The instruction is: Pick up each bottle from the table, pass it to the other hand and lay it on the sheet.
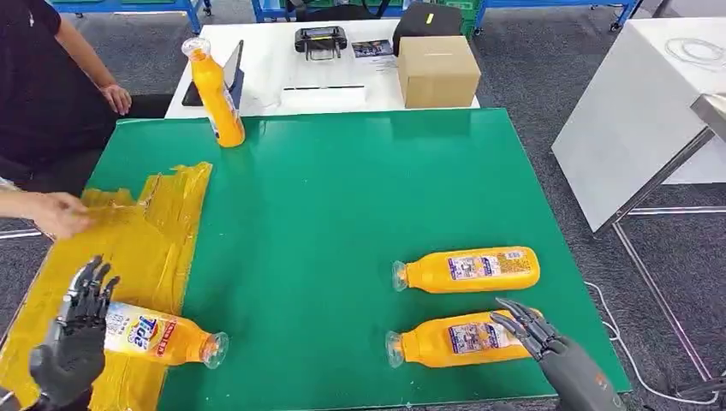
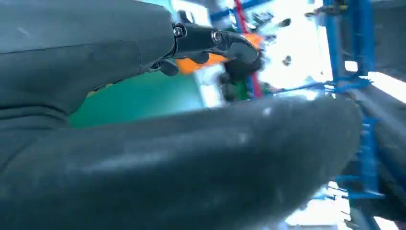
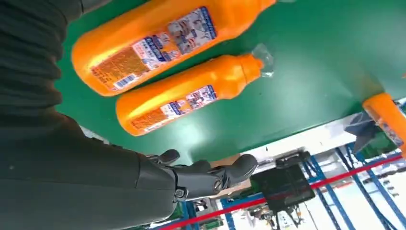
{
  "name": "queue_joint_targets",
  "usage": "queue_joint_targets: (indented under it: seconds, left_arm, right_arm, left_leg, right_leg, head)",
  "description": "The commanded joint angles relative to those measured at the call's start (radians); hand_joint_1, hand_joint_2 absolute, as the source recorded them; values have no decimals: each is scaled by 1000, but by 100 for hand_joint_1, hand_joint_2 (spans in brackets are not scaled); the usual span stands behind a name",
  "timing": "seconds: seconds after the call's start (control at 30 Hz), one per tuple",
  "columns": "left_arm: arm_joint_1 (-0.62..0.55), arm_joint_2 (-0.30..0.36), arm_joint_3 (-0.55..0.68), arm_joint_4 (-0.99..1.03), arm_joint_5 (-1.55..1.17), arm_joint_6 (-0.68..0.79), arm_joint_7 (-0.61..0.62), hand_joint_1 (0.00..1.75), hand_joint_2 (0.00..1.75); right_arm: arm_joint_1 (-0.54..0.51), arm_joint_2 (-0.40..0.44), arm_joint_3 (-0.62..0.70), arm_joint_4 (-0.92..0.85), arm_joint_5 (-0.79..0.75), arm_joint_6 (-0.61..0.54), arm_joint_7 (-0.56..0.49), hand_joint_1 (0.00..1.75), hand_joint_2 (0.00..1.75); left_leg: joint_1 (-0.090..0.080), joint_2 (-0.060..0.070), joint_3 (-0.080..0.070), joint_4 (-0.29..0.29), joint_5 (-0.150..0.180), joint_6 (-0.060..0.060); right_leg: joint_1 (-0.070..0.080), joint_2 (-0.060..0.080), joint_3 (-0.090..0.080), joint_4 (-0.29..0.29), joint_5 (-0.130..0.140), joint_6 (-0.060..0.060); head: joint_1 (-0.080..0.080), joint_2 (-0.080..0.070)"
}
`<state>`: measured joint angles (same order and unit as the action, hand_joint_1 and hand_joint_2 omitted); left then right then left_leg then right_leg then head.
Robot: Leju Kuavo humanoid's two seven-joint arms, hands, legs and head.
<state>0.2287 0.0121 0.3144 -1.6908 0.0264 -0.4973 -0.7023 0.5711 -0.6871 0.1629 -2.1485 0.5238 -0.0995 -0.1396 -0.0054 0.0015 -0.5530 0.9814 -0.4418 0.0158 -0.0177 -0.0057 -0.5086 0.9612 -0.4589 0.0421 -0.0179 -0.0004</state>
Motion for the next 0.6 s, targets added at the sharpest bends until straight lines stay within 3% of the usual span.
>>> queue_joint_targets:
  seconds: [0.03, 0.1, 0.23, 0.4, 0.6]
  left_arm:
    - [-48, -171, 136, -29, 35, -129, 4, 0, 0]
    - [-50, -171, 131, -17, 44, -144, 4, 0, 0]
    - [-71, -162, 60, 11, 49, -156, 4, 0, 0]
    - [-93, -123, -12, 38, 56, -105, 4, 0, 0]
    - [-96, -117, -13, 45, 68, -110, 4, 0, 0]
  right_arm:
    - [-41, -15, -63, 66, -24, 68, 22, 0, 175]
    - [-52, -11, -67, 81, -29, 80, 19, 0, 175]
    - [-188, -3, -43, 251, -33, 205, 43, 0, 175]
    - [-305, 17, 26, 400, -14, 257, 30, 0, 175]
    - [-314, 22, 39, 408, -5, 256, 28, 0, 175]
  left_leg:
    - [3, 0, 1, 1, -1, -1]
    - [3, 0, 0, 1, -1, -1]
    - [2, 1, 2, -1, 0, -1]
    - [3, 0, 3, -2, 1, -1]
    - [4, 1, 2, -1, 0, -2]
  right_leg:
    - [3, 1, 2, -2, 0, -1]
    - [3, 0, 1, -2, 0, -1]
    - [2, 1, 2, -3, 1, -1]
    - [4, 1, 2, -5, 2, -1]
    - [4, 2, 3, -5, 2, -2]
  head:
    - [1, 0]
    - [0, 0]
    - [0, 0]
    - [0, 0]
    - [1, 0]
